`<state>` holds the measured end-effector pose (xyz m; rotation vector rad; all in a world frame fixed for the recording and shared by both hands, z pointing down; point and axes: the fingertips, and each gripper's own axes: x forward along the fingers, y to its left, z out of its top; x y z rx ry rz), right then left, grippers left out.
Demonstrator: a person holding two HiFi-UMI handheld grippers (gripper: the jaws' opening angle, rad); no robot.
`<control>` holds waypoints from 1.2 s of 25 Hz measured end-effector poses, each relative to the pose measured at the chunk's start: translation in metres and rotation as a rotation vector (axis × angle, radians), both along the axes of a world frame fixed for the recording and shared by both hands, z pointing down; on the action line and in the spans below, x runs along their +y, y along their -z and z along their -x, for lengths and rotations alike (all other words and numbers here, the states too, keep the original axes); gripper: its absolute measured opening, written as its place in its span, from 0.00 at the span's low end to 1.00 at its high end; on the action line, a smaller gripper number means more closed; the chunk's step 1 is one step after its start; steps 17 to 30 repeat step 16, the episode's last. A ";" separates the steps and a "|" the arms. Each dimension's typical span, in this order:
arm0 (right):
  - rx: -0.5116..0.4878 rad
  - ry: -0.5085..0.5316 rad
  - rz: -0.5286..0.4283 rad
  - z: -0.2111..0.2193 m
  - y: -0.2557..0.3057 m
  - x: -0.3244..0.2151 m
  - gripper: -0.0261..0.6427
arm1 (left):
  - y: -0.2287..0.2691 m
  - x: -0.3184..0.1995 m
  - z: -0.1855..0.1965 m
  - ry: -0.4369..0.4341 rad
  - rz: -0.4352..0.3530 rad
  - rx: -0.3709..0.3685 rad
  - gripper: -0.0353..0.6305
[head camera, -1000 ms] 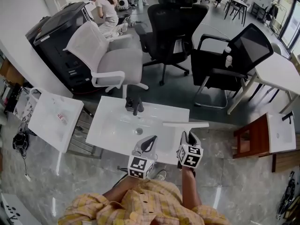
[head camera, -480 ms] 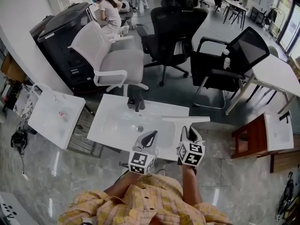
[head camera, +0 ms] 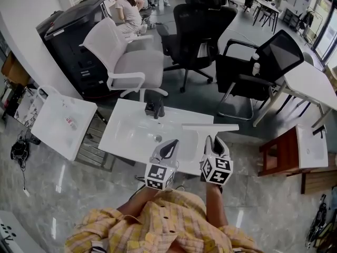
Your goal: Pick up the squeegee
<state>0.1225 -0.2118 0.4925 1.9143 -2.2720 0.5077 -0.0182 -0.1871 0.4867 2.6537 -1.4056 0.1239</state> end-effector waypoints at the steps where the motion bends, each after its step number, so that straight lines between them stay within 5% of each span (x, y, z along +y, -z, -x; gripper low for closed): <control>1: -0.002 0.000 -0.002 0.000 0.001 0.001 0.16 | 0.000 0.001 0.000 0.000 0.000 0.000 0.05; 30: -0.010 -0.002 -0.031 -0.008 0.008 0.000 0.16 | 0.006 -0.004 -0.010 -0.008 -0.020 0.001 0.05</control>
